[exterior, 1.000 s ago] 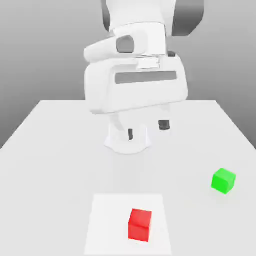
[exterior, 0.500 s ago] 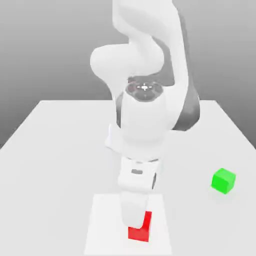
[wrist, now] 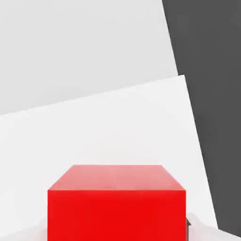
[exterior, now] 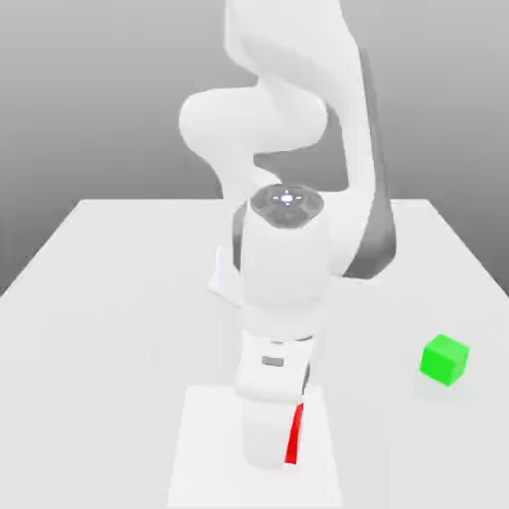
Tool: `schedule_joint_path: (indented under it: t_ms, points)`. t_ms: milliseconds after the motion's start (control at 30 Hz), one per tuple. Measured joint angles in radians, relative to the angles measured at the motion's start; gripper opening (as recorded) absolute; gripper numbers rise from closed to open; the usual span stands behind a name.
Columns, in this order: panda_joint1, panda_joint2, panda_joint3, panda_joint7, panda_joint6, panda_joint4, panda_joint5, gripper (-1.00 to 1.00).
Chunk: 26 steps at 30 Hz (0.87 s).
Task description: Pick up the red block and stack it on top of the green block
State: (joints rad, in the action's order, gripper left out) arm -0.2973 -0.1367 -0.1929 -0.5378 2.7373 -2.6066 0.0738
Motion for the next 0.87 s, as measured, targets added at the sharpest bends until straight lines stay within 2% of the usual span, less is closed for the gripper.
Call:
schedule_joint_path:
  t_ms: [300,400,600,633,867]
  points:
    - [-0.382,0.171,0.208,0.336,-0.060,-0.110,-0.034,-1.00]
    - [-0.469,0.217,0.272,0.448,-0.069,-0.144,-0.049,-1.00]
    - [-0.495,0.043,0.264,0.510,0.107,-0.146,-0.095,-1.00]
    - [-0.496,0.022,0.261,0.514,0.127,-0.145,-0.101,1.00]
    - [-0.496,0.024,0.261,0.515,0.127,-0.145,-0.101,1.00]
